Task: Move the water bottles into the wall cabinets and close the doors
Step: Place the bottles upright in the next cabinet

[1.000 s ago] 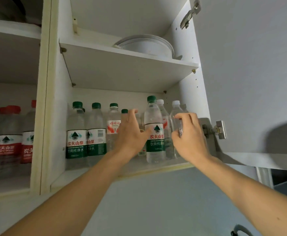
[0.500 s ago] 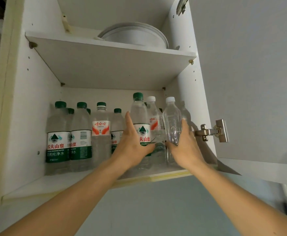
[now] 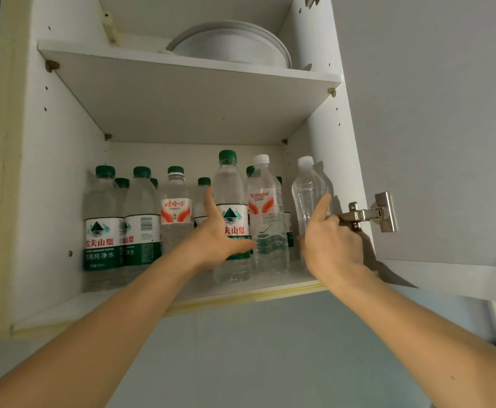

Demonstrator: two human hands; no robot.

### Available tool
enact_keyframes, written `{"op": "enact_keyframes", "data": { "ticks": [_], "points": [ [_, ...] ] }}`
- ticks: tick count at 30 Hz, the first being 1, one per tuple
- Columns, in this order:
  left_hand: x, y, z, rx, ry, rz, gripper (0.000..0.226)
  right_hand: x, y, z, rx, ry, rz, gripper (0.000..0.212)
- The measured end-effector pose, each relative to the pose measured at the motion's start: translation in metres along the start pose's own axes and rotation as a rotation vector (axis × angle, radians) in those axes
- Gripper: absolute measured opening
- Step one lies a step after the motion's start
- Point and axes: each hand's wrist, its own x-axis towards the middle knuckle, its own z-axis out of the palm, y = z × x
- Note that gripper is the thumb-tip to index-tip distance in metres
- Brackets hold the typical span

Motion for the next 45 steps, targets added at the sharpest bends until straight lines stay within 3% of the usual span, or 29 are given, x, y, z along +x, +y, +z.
{"op": "enact_keyframes", "data": {
  "ticks": [7,9,11,14,17,22,26,29,40,45],
  "points": [
    [0.002,-0.012,-0.010,0.060,0.028,-0.057,0.128,-0.011,-0.001,-0.023,-0.198,0.114,-0.089,0.086],
    [0.003,-0.014,-0.017,0.075,0.022,-0.089,0.114,-0.016,-0.006,-0.030,-0.051,0.180,-0.239,0.066],
    [0.004,-0.015,-0.024,0.126,0.019,-0.077,0.101,-0.018,-0.016,-0.032,0.196,0.131,-0.338,0.054],
    [0.004,-0.010,-0.036,0.180,0.111,0.015,0.133,-0.016,-0.034,-0.032,0.543,-0.099,-0.211,0.061],
    [0.012,0.003,-0.049,0.276,0.221,0.142,0.143,-0.016,-0.045,-0.024,0.722,-0.240,-0.071,0.078],
    [0.030,0.013,-0.058,0.566,0.143,0.256,0.132,-0.016,-0.046,-0.019,0.757,-0.288,-0.047,0.083],
    [0.045,0.008,-0.066,0.695,0.120,0.240,0.112,-0.016,-0.041,-0.017,0.800,-0.290,-0.073,0.082],
    [0.055,-0.002,-0.070,0.759,0.141,0.238,0.110,-0.017,-0.040,-0.015,0.842,-0.271,-0.081,0.080],
    [0.069,-0.029,-0.055,0.847,0.207,0.231,0.104,-0.015,-0.037,-0.007,0.870,-0.255,-0.096,0.076],
    [0.061,-0.046,-0.046,0.827,0.334,0.349,0.093,-0.011,-0.037,-0.008,0.888,-0.316,-0.100,0.075]
  ]
}}
